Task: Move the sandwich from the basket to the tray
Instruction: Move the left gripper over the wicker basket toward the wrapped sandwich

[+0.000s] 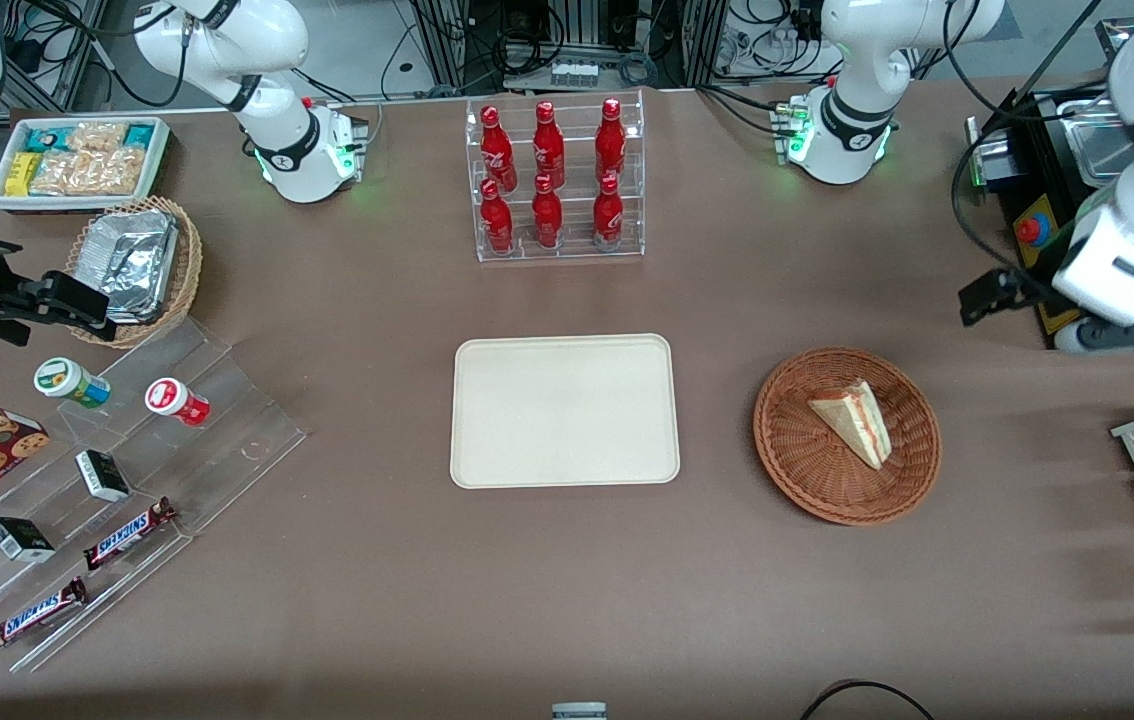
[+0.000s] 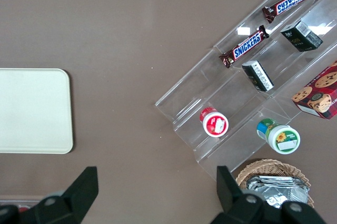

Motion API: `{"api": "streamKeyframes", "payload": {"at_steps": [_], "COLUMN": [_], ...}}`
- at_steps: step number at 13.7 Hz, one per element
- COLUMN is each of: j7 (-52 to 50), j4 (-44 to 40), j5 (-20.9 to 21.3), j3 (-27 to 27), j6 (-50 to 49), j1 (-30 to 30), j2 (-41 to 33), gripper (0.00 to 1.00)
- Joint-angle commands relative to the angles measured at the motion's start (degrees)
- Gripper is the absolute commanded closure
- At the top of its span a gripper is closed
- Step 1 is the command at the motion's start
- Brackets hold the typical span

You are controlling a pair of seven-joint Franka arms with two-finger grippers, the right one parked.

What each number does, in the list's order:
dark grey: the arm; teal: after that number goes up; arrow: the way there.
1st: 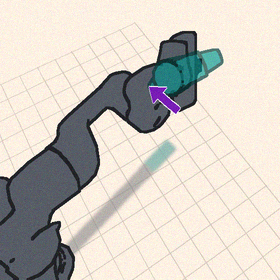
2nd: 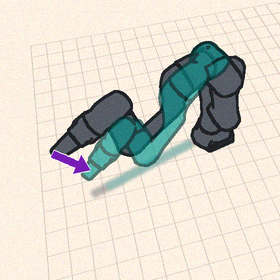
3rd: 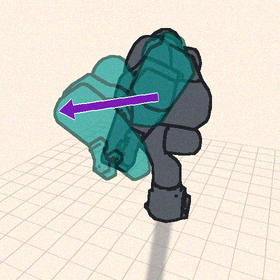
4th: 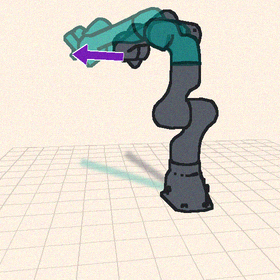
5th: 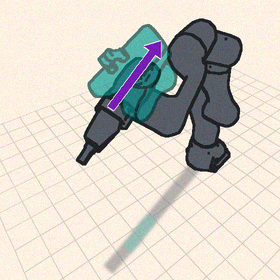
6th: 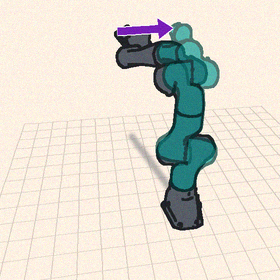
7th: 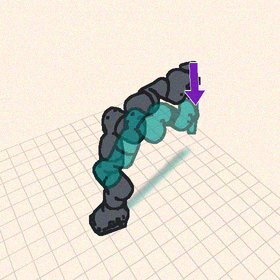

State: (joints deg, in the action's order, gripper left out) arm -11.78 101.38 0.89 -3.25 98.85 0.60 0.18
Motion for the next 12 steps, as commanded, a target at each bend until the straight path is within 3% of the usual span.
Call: {"api": "streamKeyframes", "payload": {"at_steps": [1, 4, 12], "j7": [-5.95, -13.16, -26.26], "j4": [7.06, 12.95, 18.15], "j5": [0.51, 0.69, 1.48], "j3": [-0.36, -0.53, -0.97], "j6": [7.64, 15.91, 26.38], "j1": [-0.16, 0.28, 2.30], "j2": [-1.15, -0.89, 5.96], "gripper": [0.00, 0.00, 0.00]}}
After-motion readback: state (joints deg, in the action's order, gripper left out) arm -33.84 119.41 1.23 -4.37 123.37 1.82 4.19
